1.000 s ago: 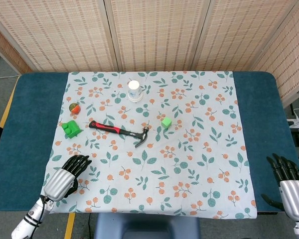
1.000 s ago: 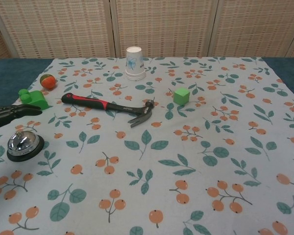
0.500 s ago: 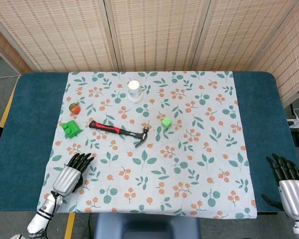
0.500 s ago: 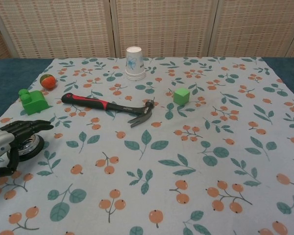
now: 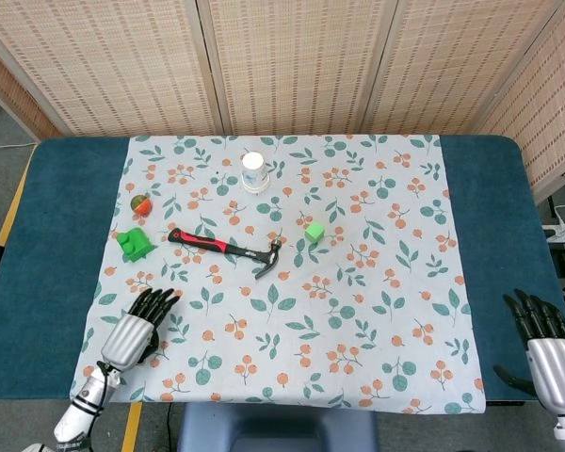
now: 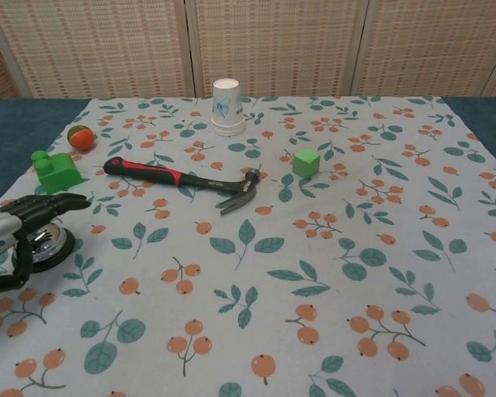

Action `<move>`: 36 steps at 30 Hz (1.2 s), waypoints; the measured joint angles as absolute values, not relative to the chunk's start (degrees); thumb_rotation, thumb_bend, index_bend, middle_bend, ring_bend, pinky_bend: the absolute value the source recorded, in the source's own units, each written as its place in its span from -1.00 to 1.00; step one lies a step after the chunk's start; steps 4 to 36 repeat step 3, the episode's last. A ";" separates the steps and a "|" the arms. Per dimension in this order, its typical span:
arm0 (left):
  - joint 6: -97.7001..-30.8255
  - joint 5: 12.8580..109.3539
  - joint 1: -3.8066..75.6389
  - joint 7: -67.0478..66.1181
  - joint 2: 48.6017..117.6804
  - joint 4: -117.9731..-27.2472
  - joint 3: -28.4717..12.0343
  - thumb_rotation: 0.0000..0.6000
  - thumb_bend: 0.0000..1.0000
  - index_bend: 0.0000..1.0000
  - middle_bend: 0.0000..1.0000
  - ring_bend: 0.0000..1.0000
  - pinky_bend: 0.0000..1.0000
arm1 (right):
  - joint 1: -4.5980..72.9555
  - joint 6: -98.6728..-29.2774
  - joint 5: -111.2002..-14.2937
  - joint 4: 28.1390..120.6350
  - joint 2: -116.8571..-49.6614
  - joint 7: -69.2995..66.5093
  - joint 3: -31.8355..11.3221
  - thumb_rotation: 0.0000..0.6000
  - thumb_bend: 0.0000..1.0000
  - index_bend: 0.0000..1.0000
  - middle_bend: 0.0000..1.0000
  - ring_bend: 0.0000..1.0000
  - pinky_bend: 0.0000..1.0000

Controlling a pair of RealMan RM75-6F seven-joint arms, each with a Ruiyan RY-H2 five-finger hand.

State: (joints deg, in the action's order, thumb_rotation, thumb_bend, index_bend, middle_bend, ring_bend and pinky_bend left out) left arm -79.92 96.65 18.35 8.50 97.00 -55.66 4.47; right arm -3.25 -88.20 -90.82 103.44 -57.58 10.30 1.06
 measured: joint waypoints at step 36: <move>-82.85 97.99 18.21 7.39 93.12 -60.46 4.44 1.00 1.00 -1.00 -1.00 -1.00 -0.85 | -3.11 -87.84 -90.93 103.50 -57.50 10.44 1.25 1.00 -0.97 -1.00 -1.00 -1.00 -0.84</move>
